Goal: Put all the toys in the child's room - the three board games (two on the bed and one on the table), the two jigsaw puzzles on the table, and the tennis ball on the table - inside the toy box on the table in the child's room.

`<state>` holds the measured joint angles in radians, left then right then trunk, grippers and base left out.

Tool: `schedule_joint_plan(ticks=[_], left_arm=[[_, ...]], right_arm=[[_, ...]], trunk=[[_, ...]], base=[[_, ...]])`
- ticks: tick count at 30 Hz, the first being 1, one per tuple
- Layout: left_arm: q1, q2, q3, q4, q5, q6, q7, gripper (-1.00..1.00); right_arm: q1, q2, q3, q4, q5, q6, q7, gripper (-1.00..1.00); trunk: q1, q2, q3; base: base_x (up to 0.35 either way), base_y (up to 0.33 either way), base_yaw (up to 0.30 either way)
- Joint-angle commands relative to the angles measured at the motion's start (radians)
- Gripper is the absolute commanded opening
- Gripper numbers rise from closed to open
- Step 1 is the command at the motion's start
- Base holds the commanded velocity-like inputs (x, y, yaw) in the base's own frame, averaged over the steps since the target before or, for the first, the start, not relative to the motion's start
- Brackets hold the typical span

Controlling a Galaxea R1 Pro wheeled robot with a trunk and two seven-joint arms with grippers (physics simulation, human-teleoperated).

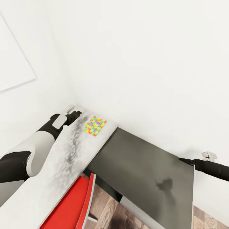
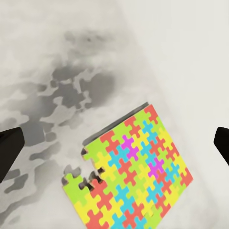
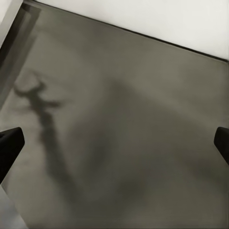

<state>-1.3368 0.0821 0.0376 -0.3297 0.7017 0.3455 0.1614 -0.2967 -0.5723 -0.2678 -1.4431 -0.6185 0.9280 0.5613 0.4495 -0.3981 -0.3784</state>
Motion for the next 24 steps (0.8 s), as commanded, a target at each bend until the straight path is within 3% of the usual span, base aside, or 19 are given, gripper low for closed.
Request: schedule_joint_plan(ticks=[1, 24], left_arm=[[-0.001, 0.001, 0.005, -0.003, 0.007, 0.006, 0.006, 1.00], [-0.001, -0.002, 0.003, -0.012, 0.006, 0.006, 0.006, 1.00]], right_arm=[[-0.001, 0.000, -0.002, 0.002, 0.003, 0.005, 0.005, 1.00], [-0.001, 0.002, -0.002, 0.004, 0.008, 0.005, 0.005, 1.00]], trunk=[[0.001, -0.002, -0.003], [0.001, -0.002, -0.023]], base=[[0.000, 0.000, -0.033], [0.000, 0.000, -0.021]])
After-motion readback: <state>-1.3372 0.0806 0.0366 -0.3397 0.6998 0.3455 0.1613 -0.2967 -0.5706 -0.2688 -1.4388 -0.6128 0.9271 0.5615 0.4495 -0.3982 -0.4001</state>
